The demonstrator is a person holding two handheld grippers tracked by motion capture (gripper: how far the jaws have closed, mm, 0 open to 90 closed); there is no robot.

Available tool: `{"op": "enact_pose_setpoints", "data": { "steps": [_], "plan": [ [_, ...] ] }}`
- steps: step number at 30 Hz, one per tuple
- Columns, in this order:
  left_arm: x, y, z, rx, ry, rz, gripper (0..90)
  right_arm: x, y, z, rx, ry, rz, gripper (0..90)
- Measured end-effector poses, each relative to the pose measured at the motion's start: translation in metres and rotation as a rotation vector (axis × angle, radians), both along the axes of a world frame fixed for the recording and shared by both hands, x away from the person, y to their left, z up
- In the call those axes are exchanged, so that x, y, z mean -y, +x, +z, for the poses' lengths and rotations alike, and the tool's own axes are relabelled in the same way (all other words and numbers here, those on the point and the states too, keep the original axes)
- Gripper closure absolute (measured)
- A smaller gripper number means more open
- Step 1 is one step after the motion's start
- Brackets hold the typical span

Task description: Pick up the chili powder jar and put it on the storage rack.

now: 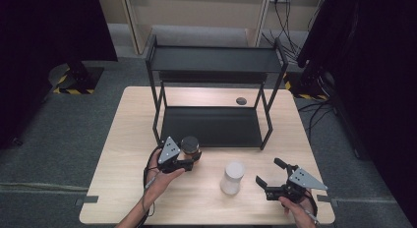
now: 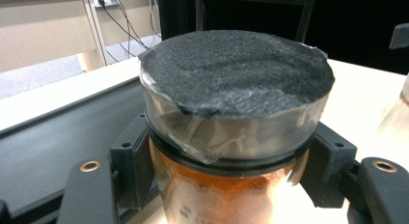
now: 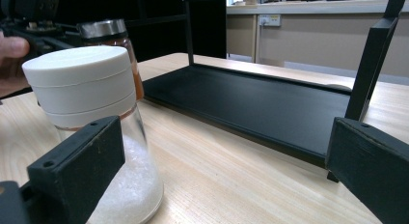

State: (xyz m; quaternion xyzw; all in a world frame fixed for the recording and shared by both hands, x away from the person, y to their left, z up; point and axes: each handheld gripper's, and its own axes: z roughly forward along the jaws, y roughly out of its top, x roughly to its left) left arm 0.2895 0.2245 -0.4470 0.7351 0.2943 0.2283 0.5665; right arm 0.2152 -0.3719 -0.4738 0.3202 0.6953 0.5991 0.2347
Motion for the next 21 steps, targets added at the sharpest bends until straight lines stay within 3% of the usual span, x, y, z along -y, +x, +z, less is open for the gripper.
{"op": "enact_pose_setpoints", "data": {
  "steps": [6, 21],
  "plan": [
    [-0.003, 0.000, 0.013, 0.005, -0.031, -0.010, 31.8, 0.000, 0.001, -0.001, -0.004, 0.002, 0.002, 0.5],
    [-0.006, 0.003, 0.050, 0.017, -0.019, -0.008, 31.8, -0.001, 0.001, -0.001, -0.005, 0.002, 0.000, 0.6]
  ]
}}
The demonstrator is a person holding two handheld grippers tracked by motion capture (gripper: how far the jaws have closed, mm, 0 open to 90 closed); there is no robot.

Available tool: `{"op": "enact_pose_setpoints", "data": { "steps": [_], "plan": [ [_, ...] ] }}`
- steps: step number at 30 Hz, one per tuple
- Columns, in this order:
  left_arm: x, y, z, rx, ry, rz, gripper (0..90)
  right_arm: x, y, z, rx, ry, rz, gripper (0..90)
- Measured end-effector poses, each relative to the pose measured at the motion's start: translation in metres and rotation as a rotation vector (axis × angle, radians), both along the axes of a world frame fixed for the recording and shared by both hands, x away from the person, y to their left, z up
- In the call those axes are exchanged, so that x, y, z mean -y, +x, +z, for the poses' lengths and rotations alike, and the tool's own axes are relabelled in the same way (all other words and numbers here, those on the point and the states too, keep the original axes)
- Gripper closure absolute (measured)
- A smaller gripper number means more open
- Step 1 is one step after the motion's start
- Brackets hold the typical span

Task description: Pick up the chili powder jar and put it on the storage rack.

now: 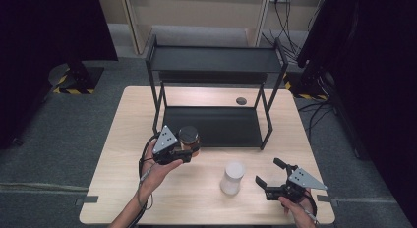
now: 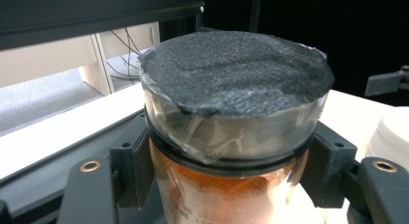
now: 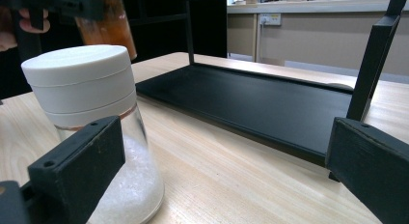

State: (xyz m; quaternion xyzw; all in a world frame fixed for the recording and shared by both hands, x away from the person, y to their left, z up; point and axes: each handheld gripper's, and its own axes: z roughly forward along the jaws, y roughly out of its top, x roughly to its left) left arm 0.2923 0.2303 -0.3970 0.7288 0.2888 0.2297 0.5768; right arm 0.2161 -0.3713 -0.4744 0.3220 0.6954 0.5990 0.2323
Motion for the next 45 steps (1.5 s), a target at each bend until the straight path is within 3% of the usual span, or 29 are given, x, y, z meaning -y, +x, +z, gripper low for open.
{"op": "enact_pose_setpoints", "data": {
  "steps": [2, 7, 16, 23, 45],
  "plan": [
    [0.000, 0.001, 0.003, 0.002, 0.001, 0.000, 31.8, 0.000, 0.000, 0.000, 0.000, -0.001, 0.000, 0.6],
    [0.001, 0.004, 0.022, 0.025, 0.012, 0.005, 31.8, 0.000, 0.000, 0.000, 0.000, -0.002, 0.002, 0.6],
    [-0.001, 0.013, 0.057, 0.030, 0.026, -0.006, 31.8, 0.000, 0.000, 0.000, 0.000, 0.000, 0.001, 0.6],
    [-0.001, 0.020, 0.076, 0.011, 0.032, -0.014, 31.8, 0.001, 0.000, 0.000, 0.000, 0.001, 0.002, 0.6],
    [-0.001, 0.034, 0.143, 0.020, 0.033, -0.013, 31.8, 0.001, 0.000, 0.000, 0.001, 0.004, 0.002, 0.6]
  ]
}}
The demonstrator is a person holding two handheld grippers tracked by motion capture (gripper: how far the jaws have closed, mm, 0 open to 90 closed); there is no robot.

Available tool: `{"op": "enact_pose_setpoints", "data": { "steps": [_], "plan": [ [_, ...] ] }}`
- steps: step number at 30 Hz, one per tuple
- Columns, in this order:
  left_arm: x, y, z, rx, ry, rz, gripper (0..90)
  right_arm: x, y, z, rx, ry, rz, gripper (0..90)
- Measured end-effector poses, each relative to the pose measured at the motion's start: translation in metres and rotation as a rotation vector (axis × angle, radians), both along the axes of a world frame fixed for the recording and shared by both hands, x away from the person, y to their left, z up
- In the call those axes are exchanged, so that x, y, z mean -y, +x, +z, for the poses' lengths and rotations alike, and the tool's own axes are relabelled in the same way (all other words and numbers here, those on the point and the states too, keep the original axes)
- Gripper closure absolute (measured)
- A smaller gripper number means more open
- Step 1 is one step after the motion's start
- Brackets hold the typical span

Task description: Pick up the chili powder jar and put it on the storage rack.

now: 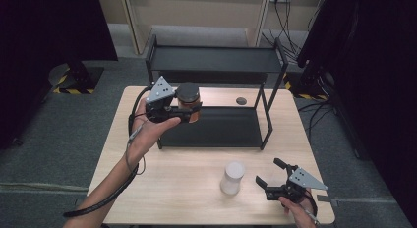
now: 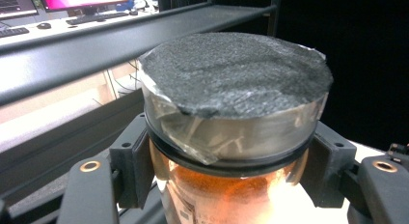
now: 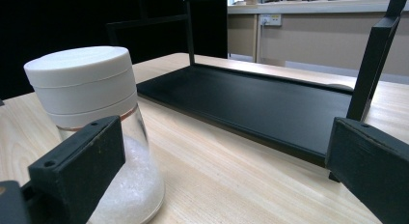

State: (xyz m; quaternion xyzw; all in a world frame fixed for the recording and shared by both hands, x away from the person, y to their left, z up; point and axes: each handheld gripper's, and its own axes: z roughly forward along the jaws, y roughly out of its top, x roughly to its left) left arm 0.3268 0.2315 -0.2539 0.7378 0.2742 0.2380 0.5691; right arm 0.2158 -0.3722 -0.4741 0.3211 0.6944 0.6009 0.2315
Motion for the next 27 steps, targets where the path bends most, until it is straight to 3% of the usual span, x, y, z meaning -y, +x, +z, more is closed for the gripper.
{"op": "enact_pose_setpoints", "data": {
  "steps": [18, 27],
  "plan": [
    [0.005, 0.009, 0.052, 0.022, -0.003, 0.016, 31.8, 0.000, 0.000, 0.000, 0.000, -0.002, 0.004, 0.7],
    [0.010, 0.017, 0.078, 0.018, 0.018, 0.034, 31.8, 0.000, 0.001, 0.000, -0.002, -0.004, 0.007, 0.8]
  ]
}}
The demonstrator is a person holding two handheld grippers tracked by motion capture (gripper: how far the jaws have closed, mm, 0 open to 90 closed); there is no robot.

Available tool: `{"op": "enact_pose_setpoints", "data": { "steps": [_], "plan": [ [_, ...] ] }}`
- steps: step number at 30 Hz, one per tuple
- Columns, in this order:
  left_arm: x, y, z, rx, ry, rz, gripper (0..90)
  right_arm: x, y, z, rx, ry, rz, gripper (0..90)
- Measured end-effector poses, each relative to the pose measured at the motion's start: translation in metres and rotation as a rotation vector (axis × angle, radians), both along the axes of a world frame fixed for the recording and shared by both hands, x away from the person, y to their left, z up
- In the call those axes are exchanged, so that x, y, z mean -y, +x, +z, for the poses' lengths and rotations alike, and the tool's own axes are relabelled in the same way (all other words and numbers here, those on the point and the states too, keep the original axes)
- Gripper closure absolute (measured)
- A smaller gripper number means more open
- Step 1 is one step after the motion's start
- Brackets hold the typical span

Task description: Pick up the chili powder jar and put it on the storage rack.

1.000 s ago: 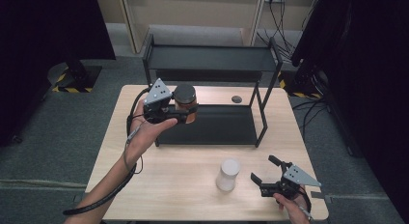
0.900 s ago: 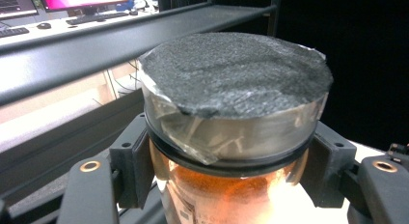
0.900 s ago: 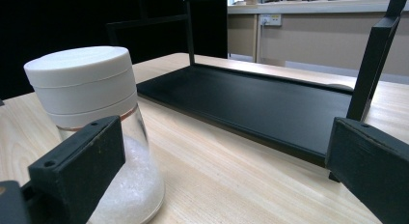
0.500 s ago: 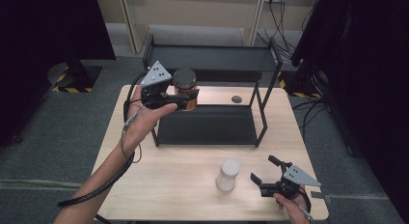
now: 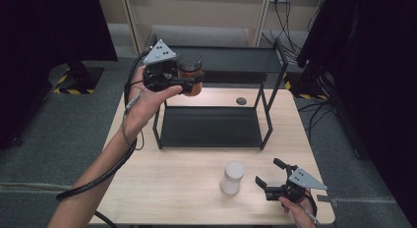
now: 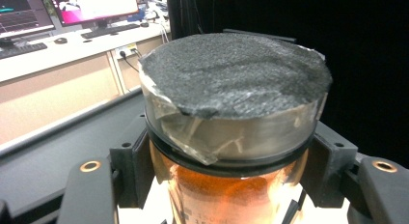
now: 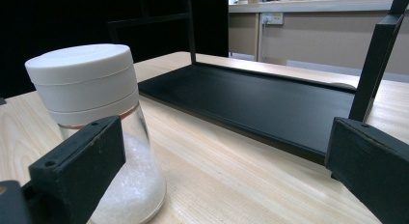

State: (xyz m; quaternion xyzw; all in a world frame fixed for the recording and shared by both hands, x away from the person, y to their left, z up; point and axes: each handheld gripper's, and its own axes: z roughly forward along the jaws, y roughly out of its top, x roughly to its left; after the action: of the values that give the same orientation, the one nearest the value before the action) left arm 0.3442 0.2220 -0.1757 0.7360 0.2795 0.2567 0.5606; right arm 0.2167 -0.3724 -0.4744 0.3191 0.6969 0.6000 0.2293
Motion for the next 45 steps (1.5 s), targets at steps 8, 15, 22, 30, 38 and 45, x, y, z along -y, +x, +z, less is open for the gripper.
{"op": "enact_pose_setpoints", "data": {
  "steps": [8, 15, 22, 30, 38, 45],
  "plan": [
    [0.004, 0.008, 0.015, -0.003, 0.000, 0.031, 31.9, 0.000, 0.000, 0.000, -0.002, 0.002, -0.001, 0.8],
    [0.006, 0.021, 0.020, -0.012, -0.020, 0.073, 31.8, 0.001, 0.000, 0.000, -0.001, 0.004, 0.001, 0.8],
    [0.013, 0.031, 0.024, -0.010, -0.004, 0.113, 31.9, 0.001, 0.000, 0.000, -0.001, 0.004, 0.002, 0.8],
    [0.019, 0.047, 0.024, -0.015, -0.007, 0.163, 31.8, 0.001, 0.000, 0.000, -0.001, 0.006, 0.004, 0.8],
    [0.023, 0.061, 0.019, -0.016, -0.012, 0.203, 31.9, 0.001, 0.001, -0.001, -0.001, 0.005, 0.007, 0.8],
    [0.027, 0.071, 0.014, -0.025, -0.017, 0.231, 31.9, 0.001, 0.001, -0.001, -0.001, 0.004, 0.010, 0.8]
  ]
}}
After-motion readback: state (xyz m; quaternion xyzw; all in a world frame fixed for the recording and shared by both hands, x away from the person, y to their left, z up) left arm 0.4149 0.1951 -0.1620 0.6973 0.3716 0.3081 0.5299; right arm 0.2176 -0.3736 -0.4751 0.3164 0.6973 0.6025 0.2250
